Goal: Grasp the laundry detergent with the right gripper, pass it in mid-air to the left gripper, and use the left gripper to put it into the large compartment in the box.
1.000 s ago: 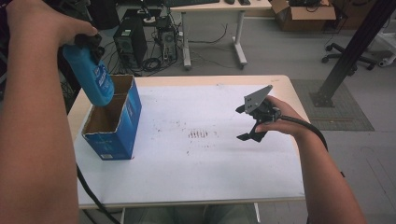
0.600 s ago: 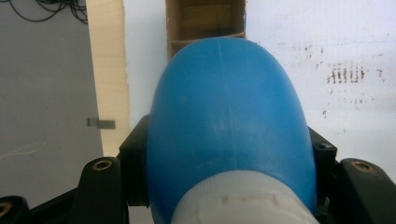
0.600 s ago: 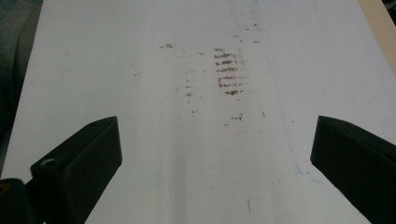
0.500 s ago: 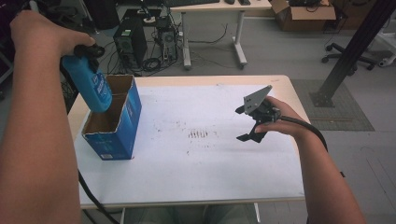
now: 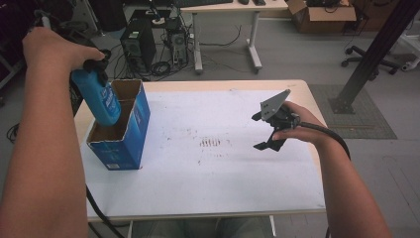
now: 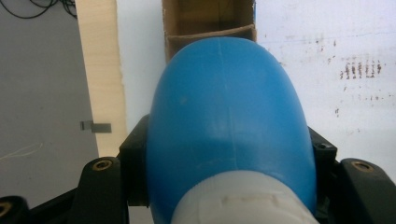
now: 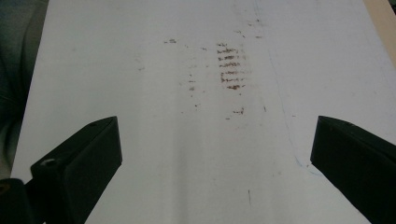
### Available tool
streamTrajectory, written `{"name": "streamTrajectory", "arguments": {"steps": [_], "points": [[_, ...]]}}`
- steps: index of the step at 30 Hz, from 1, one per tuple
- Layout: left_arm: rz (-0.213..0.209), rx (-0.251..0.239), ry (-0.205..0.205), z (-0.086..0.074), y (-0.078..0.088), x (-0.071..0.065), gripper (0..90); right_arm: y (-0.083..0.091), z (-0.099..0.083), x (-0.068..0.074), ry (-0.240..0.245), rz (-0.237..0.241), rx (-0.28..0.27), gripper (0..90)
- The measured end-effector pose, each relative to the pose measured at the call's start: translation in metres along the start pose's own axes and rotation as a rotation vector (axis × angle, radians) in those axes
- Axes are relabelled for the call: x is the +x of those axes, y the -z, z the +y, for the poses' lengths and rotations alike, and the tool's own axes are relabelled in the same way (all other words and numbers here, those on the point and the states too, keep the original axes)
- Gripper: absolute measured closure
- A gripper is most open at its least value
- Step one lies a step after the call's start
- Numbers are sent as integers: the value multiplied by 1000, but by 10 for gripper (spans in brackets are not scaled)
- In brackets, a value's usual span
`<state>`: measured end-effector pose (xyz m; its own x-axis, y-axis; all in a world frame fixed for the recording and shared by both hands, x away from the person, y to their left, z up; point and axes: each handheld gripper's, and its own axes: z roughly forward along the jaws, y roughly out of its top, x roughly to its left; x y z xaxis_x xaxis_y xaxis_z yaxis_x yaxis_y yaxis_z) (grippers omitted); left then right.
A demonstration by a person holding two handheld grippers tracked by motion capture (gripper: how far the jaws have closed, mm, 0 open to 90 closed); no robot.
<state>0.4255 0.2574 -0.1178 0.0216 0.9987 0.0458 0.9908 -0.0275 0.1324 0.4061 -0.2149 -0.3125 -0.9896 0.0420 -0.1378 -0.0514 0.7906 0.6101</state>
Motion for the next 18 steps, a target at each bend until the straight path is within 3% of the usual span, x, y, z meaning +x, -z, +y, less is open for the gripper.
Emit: {"name": "streamTrajectory", "arguments": {"steps": [18], "points": [[-13, 23, -23, -3, -35, 6, 380, 6, 5, 1, 5, 14, 27, 22]]}}
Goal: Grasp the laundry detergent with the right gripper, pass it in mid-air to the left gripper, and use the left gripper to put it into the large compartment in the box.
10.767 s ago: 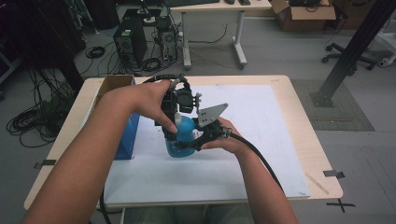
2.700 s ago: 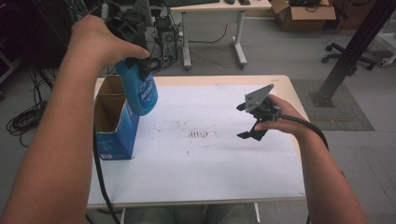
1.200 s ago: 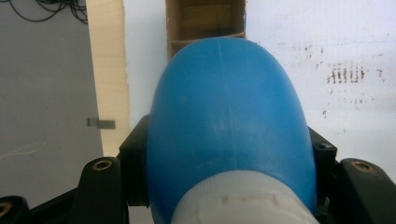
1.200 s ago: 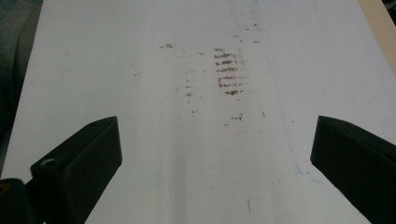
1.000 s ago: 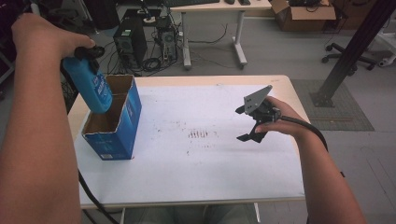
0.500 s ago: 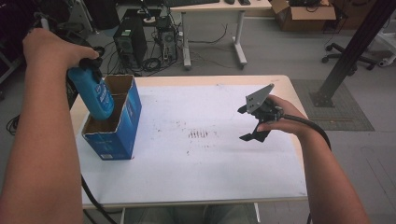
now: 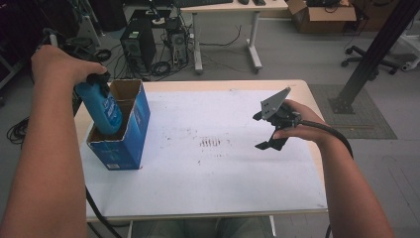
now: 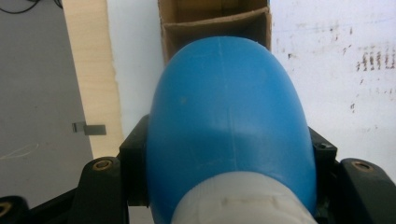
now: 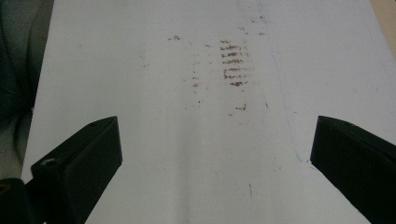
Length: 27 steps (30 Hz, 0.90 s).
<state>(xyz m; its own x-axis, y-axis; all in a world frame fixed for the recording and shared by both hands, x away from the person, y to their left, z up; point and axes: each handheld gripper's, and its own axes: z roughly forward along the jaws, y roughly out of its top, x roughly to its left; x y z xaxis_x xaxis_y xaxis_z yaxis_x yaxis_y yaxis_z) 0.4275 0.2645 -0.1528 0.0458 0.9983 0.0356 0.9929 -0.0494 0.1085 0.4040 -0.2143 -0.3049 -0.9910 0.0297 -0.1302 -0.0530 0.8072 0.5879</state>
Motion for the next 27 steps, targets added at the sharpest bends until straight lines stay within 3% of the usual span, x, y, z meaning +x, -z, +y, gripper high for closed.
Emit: {"name": "streamTrajectory", "arguments": {"steps": [16, 27], "points": [[12, 37, -24, -2, -42, -6, 380, 8, 1, 1, -6, 10, 23, 23], [13, 45, -19, -3, -62, -4, 380, 9, 0, 1, -13, 25, 34, 23]]}}
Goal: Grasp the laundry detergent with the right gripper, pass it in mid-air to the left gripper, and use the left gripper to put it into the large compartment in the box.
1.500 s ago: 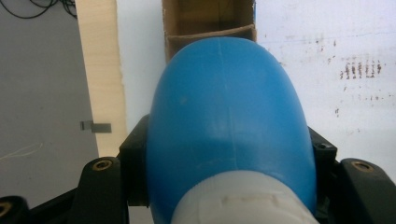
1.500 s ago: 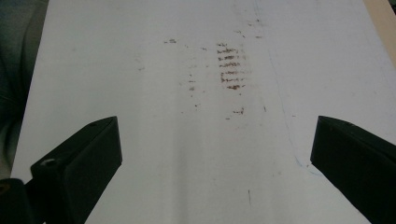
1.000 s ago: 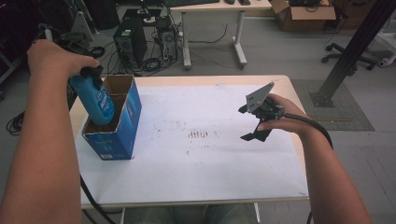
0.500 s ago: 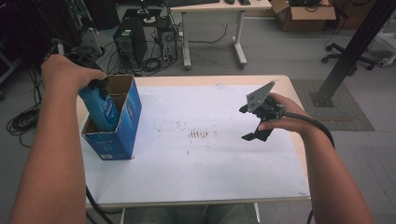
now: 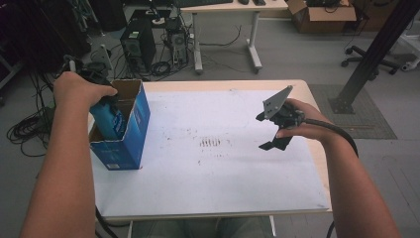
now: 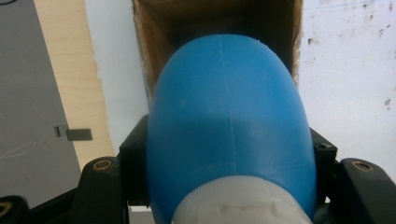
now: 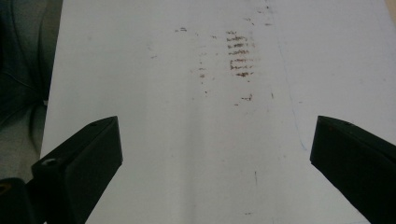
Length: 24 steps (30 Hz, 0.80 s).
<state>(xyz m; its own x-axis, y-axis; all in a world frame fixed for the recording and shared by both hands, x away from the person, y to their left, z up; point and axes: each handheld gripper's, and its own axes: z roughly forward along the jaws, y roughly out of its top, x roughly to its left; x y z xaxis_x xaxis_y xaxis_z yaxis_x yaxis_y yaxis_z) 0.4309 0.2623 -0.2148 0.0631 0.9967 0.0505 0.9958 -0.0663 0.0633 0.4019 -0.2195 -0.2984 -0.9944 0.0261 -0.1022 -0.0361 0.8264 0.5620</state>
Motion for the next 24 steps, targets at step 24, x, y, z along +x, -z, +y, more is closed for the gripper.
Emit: {"name": "streamTrajectory", "arguments": {"steps": [24], "points": [[8, 25, -18, -3, -44, -8, 380, -1, -3, 2, -2, -5, -11, 25]]}}
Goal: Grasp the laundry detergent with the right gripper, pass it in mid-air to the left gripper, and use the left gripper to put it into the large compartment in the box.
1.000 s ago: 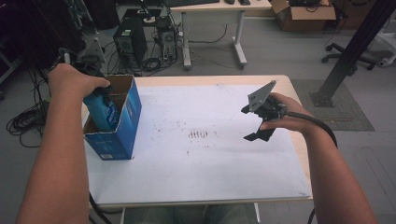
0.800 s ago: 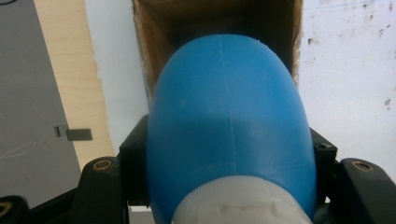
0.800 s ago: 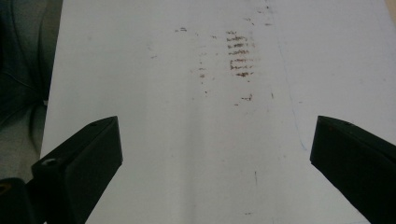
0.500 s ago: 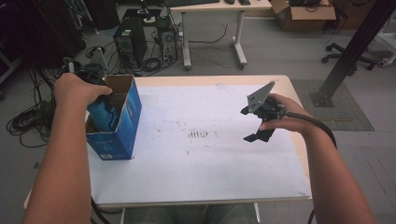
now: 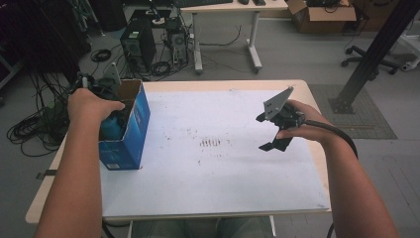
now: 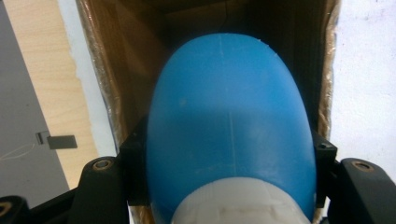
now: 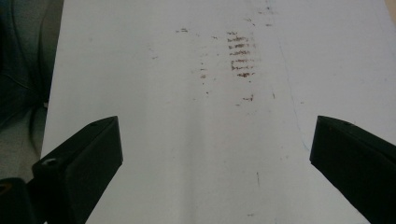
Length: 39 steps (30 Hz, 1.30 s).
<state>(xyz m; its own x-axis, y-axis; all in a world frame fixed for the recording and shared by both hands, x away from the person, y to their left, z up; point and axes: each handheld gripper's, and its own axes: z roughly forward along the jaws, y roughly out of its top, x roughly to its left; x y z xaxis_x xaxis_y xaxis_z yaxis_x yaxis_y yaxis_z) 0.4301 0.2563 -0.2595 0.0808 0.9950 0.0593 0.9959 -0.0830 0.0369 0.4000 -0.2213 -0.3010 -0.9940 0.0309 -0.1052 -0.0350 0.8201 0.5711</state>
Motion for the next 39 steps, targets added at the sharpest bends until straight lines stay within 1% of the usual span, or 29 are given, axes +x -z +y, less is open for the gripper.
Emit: {"name": "streamTrajectory", "arguments": {"steps": [6, 11, 17, 20, 23, 26, 31, 33, 34, 39], "points": [[12, -1, 4, -1, -4, 0, 380, 0, 0, 1, -2, 0, -2, 25], [11, -1, 4, -2, -9, 0, 380, -1, 0, 1, 2, 0, -8, 25], [20, 0, -1, -2, -15, 0, 380, -2, 1, 2, 4, 1, -9, 25], [15, -5, 4, -2, -17, 1, 380, -2, 1, 2, 4, 1, -9, 24], [19, -9, -1, -2, -20, 2, 380, -2, 1, 2, 3, 1, -10, 25], [29, 0, -9, -1, -23, 1, 379, -2, 0, 2, 2, 0, -9, 25], [17, 3, -14, -1, -27, 1, 379, -3, 1, 2, 1, 2, -9, 25], [16, 0, -10, -1, -28, 1, 379, -3, 1, 2, 1, 1, -7, 25], [15, -3, -17, -1, -28, 1, 379, -4, 1, 2, 0, 2, -9, 25], [18, -5, -23, 0, -29, 0, 379, -4, 0, 3, -4, 1, -13, 25]]}}
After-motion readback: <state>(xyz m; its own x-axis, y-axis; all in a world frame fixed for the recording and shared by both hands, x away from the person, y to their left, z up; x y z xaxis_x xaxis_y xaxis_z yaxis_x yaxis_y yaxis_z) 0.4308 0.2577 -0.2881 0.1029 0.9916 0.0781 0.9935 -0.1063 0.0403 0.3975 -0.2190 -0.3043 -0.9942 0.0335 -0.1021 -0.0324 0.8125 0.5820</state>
